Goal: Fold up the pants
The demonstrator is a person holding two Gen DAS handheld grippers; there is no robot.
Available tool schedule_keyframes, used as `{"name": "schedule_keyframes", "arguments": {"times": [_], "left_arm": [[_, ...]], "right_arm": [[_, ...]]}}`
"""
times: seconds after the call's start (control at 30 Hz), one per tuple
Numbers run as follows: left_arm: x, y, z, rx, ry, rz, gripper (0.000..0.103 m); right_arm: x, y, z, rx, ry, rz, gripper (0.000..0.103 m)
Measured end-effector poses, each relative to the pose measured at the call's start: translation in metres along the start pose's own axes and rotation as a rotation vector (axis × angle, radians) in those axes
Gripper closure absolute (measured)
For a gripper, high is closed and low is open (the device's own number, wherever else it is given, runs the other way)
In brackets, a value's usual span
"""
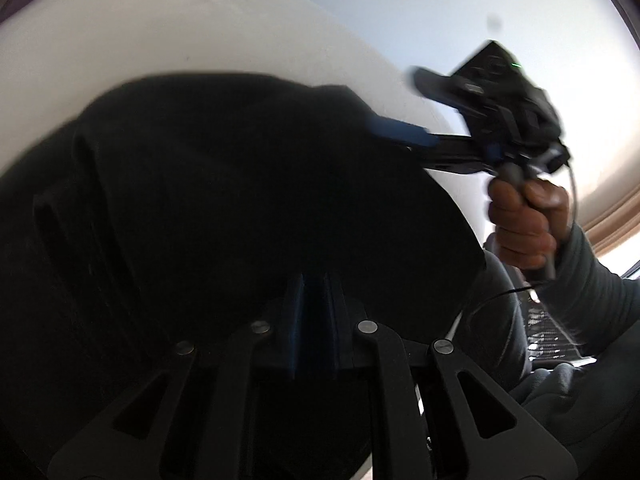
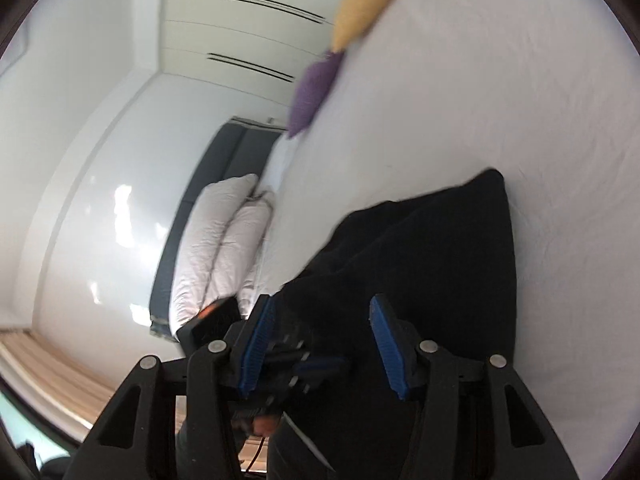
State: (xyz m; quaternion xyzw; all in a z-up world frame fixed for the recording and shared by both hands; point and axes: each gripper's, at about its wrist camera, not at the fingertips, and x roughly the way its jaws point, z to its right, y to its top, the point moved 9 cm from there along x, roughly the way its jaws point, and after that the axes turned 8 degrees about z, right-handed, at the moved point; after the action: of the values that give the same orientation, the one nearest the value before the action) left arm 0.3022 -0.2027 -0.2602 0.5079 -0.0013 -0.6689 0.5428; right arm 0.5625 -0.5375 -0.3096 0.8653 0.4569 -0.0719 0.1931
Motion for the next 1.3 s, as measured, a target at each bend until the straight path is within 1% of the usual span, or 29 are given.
{"name": "schedule_keyframes", "arguments": {"times": [0.03,0.07,0.13,0.2,0.27,0.33,0.37,0.4,0.47,0.5,0.53,0.6,0.67,0.7,0.73,0.77,0.8,0.83,0.87,0.9,0.93,1.0,1.03,1.1,1.13,1.17,1.2,1.23,1.3], "left_arm": [[-0.002,-0.006,-0.002,-0.027,-0.013,0.013,0.093],[-0.003,-0.01,-0.003,-0.047,-0.024,0.024,0.093],[-0.009,-0.019,-0.007,-0.096,-0.054,0.059,0.093],[-0.014,-0.026,-0.009,-0.129,-0.07,0.085,0.093],[-0.023,-0.033,-0.008,-0.144,-0.066,0.113,0.093],[-0.031,-0.033,-0.003,-0.131,-0.044,0.155,0.093],[-0.041,-0.031,0.0,-0.134,-0.05,0.194,0.093],[-0.048,-0.025,0.0,-0.147,-0.056,0.233,0.093],[-0.055,-0.011,-0.004,-0.178,-0.035,0.302,0.093],[-0.057,-0.005,-0.007,-0.193,-0.03,0.327,0.093],[-0.057,0.005,-0.011,-0.217,-0.037,0.351,0.093],[-0.052,0.016,-0.015,-0.24,-0.041,0.369,0.093],[-0.041,0.025,-0.025,-0.269,-0.011,0.369,0.093],[-0.031,0.027,-0.032,-0.283,0.014,0.346,0.093],[-0.024,0.025,-0.037,-0.293,0.048,0.329,0.093],[-0.016,0.02,-0.046,-0.308,0.092,0.305,0.093],[-0.01,0.016,-0.05,-0.325,0.101,0.286,0.093],[-0.009,0.01,-0.049,-0.333,0.08,0.296,0.093],[-0.012,0.006,-0.046,-0.323,0.075,0.306,0.093],[-0.013,0.0,-0.045,-0.315,0.076,0.311,0.093],[-0.018,-0.008,-0.039,-0.314,0.076,0.319,0.093],[-0.029,-0.019,-0.031,-0.325,0.076,0.35,0.093],[-0.035,-0.024,-0.025,-0.332,0.063,0.368,0.093],[-0.044,-0.034,-0.011,-0.334,0.027,0.405,0.093],[-0.041,-0.047,0.001,-0.34,0.022,0.4,0.093],[-0.041,-0.056,0.004,-0.352,0.028,0.39,0.093],[-0.042,-0.068,0.009,-0.368,0.027,0.385,0.093],[-0.047,-0.077,0.011,-0.385,0.028,0.398,0.093],[-0.068,-0.094,0.013,-0.438,0.034,0.456,0.093]], "right_arm": [[0.005,0.004,0.007,0.009,-0.017,-0.002,0.05],[0.01,0.01,0.016,0.015,-0.058,0.01,0.054],[0.014,0.017,0.027,0.028,-0.082,0.028,0.071],[0.009,0.03,0.036,0.044,-0.121,0.067,0.079],[0.0,0.038,0.035,0.031,-0.144,0.102,0.073],[-0.013,0.034,0.02,0.019,-0.108,0.119,0.052],[-0.019,0.028,0.01,0.006,-0.073,0.116,0.049],[-0.023,0.014,-0.007,-0.017,-0.025,0.097,0.046],[-0.024,-0.012,-0.022,-0.041,0.021,0.05,0.043],[-0.023,-0.029,-0.024,-0.043,0.026,0.018,0.041],[-0.02,-0.043,-0.023,-0.04,0.022,-0.006,0.041],[-0.019,-0.065,-0.008,-0.024,-0.005,-0.038,0.043],[-0.023,-0.073,0.006,-0.003,-0.021,-0.028,0.052],[-0.028,-0.073,0.011,0.01,-0.029,-0.017,0.063],[-0.032,-0.071,0.012,0.021,-0.034,-0.009,0.066],[-0.037,-0.069,0.013,0.026,-0.042,0.001,0.066],[-0.044,-0.068,0.016,0.023,-0.074,0.013,0.066],[-0.052,-0.068,0.017,0.009,-0.115,0.021,0.063],[-0.061,-0.068,0.016,-0.01,-0.149,0.032,0.057],[-0.07,-0.066,0.011,-0.026,-0.157,0.053,0.051],[-0.075,-0.065,0.006,-0.027,-0.153,0.065,0.047],[-0.079,-0.063,-0.015,-0.056,-0.112,0.084,0.046],[-0.078,-0.063,-0.023,-0.071,-0.088,0.079,0.045],[-0.062,-0.068,-0.047,-0.101,-0.018,0.045,0.04],[-0.053,-0.071,-0.054,-0.105,0.011,0.021,0.038],[-0.04,-0.073,-0.058,-0.101,0.035,-0.007,0.038],[-0.026,-0.076,-0.056,-0.088,0.036,-0.03,0.037],[-0.015,-0.077,-0.051,-0.07,0.032,-0.045,0.037],[0.001,-0.087,-0.027,0.0,0.014,-0.081,0.038]]}}
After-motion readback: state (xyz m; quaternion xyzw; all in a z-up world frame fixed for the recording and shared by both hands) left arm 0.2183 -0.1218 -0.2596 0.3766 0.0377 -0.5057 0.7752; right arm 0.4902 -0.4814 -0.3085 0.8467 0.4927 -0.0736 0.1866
